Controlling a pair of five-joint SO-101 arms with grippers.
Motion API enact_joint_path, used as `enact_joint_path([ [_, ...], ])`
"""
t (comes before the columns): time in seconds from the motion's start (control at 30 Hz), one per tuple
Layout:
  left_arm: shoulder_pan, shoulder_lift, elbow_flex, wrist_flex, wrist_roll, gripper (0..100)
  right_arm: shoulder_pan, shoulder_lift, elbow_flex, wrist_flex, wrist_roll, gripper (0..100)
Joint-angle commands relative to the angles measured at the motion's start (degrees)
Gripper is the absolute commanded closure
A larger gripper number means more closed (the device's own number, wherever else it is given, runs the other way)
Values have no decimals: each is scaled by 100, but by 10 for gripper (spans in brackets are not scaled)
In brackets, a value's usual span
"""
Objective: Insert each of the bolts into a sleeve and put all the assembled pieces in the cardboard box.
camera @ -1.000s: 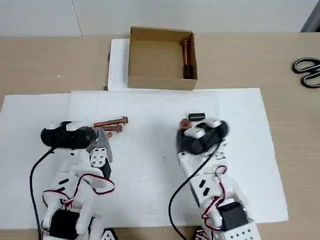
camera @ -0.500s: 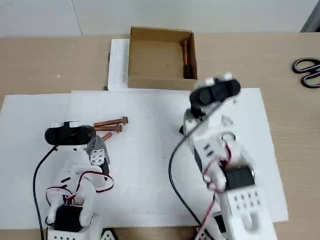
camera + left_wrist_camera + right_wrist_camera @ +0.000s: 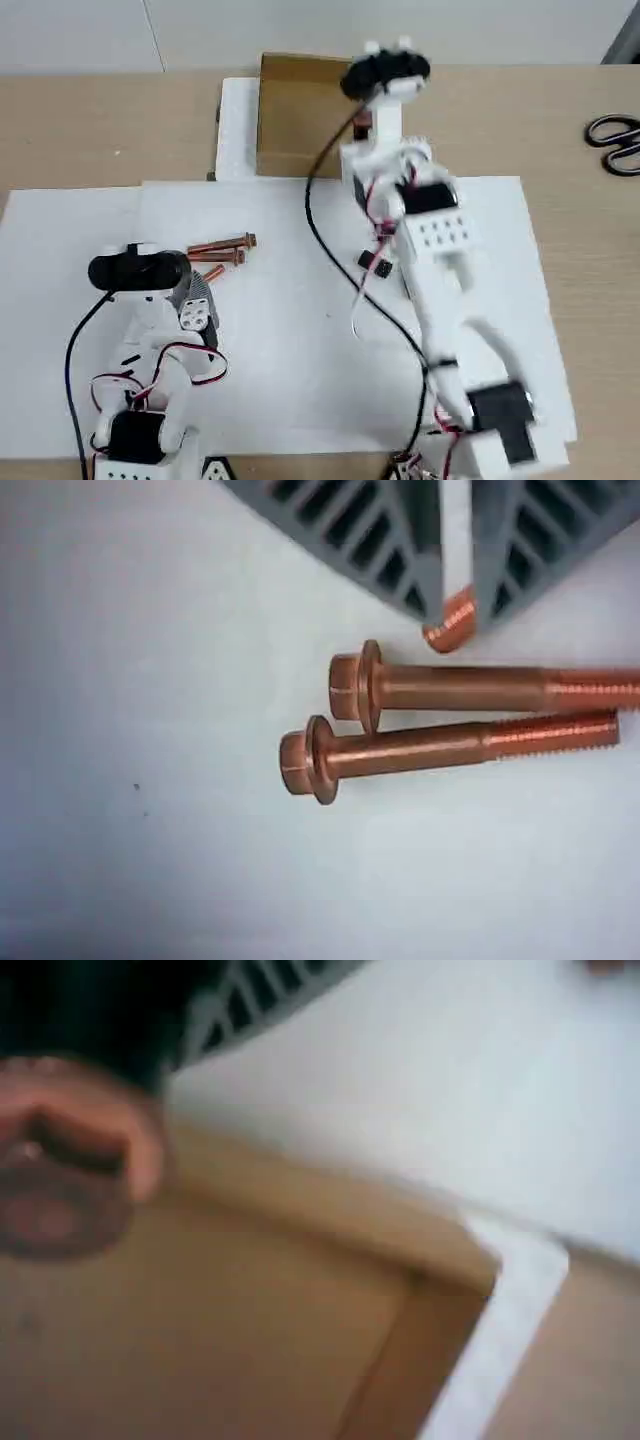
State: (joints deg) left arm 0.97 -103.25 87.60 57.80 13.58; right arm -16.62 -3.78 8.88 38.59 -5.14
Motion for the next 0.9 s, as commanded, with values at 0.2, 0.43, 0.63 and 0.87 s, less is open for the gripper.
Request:
enact_joint_path([
  [0.2,-18,-62,-611,659,-18,993,-22,2273,-3560,-215,-62,995],
  [0.43,-18,-62,-875,677,-44,993,-110,3996,-5037,-233,-62,995],
  [0.63,-18,-62,-971,686,-44,993,-233,5244,-6110,-277,44,994],
  [0.87,-26,-62,-971,686,-44,993,-532,5991,-6734,-66,905,981],
])
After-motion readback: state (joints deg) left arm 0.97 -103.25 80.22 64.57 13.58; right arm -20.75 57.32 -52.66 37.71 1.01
